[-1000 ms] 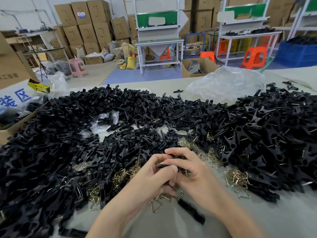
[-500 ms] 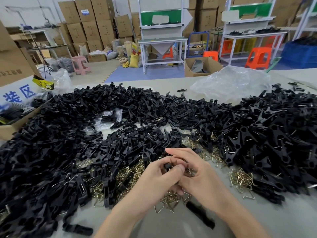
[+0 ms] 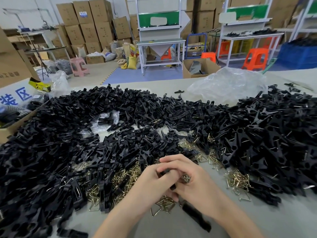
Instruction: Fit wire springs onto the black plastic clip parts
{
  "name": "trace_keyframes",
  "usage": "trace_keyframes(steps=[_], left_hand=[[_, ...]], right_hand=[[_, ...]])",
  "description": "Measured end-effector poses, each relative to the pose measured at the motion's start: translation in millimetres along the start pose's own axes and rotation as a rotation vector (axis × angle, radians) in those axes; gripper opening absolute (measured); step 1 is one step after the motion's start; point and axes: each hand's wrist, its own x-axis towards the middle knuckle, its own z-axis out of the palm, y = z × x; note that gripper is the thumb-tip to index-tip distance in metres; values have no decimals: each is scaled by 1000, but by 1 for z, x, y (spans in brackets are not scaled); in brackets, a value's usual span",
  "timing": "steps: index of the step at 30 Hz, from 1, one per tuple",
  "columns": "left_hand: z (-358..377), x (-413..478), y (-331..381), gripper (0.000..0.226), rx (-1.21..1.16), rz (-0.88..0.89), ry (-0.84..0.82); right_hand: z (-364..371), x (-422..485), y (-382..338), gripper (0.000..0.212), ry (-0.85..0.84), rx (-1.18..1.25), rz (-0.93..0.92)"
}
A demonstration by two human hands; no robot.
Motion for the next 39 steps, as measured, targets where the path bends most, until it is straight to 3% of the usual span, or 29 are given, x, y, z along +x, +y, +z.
trace_keyframes(steps=[5, 8, 10, 11, 13, 14, 17, 21, 25, 28, 34, 39], left_hand=[[0, 1, -3, 40, -113, 28, -76], [2, 0, -2, 58, -102, 91, -21], [2, -2, -1, 51, 13, 170, 102], [1, -3, -2, 43, 110, 211, 167], [-2, -5, -5, 30, 413, 282, 258], [-5, -5, -7, 30, 643, 317, 284], [-6, -3, -17, 50, 1212, 393, 349], [-11, 1, -24, 54, 1467, 310, 512], [-23, 6, -19, 43, 1460, 194, 568], [-24, 9, -18, 28, 1456, 244, 533], [-23, 6, -19, 12, 1274, 414, 407], [-22, 5, -18, 23, 1070, 398, 413]], right_hand=[[-5, 1, 4, 58, 59, -85, -12], [-21, 7, 3, 42, 265, -147, -62], [-39, 12, 1, 34, 559, 118, -66], [-50, 14, 3, 40, 701, 319, -41], [-66, 17, 7, 75, 838, 619, 41], [-69, 16, 9, 80, 818, 695, 91], [-56, 17, 13, 45, 637, 615, 210], [-34, 14, 16, 21, 411, 205, 178], [-20, 8, 20, 25, 237, -362, 139], [-14, 7, 22, 31, 145, -628, 95], [-12, 9, 31, 51, 151, -811, 138], [-14, 9, 36, 35, 203, -814, 59]])
